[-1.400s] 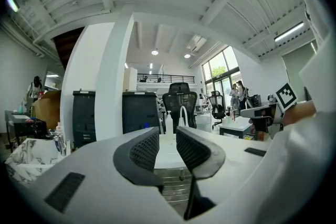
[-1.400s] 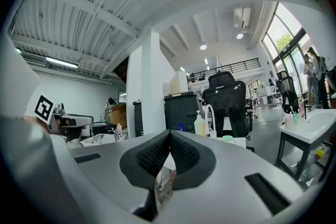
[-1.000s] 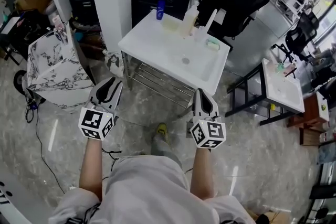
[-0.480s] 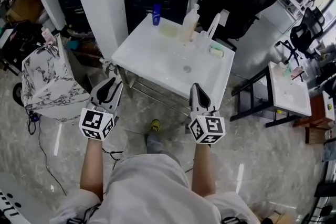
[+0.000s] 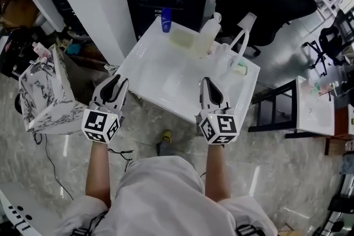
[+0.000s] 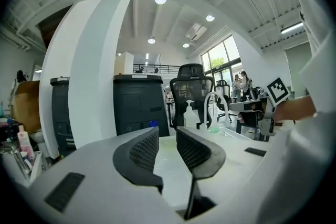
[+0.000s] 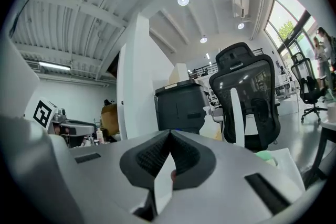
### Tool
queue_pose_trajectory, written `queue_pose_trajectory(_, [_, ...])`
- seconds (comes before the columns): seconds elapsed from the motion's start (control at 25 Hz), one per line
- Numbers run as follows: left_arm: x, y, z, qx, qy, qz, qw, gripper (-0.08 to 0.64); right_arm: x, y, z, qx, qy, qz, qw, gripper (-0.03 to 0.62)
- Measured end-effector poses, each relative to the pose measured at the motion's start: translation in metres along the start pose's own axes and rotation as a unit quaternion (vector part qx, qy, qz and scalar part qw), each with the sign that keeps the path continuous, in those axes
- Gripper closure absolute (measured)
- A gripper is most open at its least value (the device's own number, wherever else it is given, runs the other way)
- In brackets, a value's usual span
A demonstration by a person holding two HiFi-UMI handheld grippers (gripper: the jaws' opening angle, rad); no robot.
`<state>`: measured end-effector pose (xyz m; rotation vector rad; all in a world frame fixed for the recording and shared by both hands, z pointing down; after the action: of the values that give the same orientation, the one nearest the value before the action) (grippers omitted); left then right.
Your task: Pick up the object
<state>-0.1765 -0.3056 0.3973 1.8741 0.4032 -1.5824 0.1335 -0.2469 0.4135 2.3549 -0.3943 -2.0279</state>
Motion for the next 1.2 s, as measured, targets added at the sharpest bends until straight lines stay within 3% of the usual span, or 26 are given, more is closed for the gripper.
queue_pose_trajectory(0.24, [0.009,0.065,0.017,-0.006,-0.007,0.013,0.9999,0.462,0.006,0.047,-0.032,-0.002,0.008,0.012,1.000,0.586])
queue_pose_trajectory(0.76, [0.038,0.141,0.017,-0.059,0.032,0.021,0.9975,0.457,0.017,0.087,-0.059,-0.011,0.023,0.009,1.000,0.586])
queue_pose_trajectory(1.2, [0.052,0.203,0.048,-0.135,0.086,0.035,0.9865,0.454,0.023,0.123,-0.060,-0.068,0.033,0.000,0.997,0.586])
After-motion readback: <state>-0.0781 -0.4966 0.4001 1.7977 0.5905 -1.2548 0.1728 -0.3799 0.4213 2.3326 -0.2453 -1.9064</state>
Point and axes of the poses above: the fingertips, and each gripper's own axes: y forward along the fingers, z to its left, x out of its top, the point moved 8 cm from there along -y, backward along the fingers, and after that the axes turned 7 degrees about z, right-handed, at the moved point
